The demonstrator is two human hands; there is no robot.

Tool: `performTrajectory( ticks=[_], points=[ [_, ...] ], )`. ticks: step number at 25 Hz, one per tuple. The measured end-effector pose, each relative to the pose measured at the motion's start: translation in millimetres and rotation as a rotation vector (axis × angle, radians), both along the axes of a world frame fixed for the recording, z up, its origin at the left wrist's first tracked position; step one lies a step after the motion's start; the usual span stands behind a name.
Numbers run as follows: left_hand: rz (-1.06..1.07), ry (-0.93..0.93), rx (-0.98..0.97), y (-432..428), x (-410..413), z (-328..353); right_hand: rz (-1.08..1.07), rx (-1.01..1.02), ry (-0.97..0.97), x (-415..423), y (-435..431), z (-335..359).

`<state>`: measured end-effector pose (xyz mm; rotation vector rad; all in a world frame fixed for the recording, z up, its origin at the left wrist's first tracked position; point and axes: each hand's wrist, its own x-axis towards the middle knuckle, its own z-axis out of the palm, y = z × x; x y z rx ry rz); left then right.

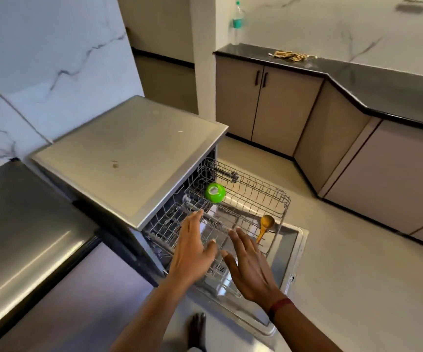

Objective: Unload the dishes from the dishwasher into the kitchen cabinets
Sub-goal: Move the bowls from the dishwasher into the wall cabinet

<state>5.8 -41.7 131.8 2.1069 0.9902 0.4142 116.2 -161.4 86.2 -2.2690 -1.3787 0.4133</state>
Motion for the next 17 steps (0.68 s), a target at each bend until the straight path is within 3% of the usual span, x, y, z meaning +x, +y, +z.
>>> performTrajectory(
  ticks=[9,17],
  points=[
    [-0.041,0.08,-0.137,87.7,40.6,-45.5,-0.145,-0.155,0.117,21.4,75.3,-29.3],
    [-0.022,0.098,-0.219,147.7,64.8,-83.0,-0.076,-0.255,0.09,48.6,152.3,-57.8]
  ],
)
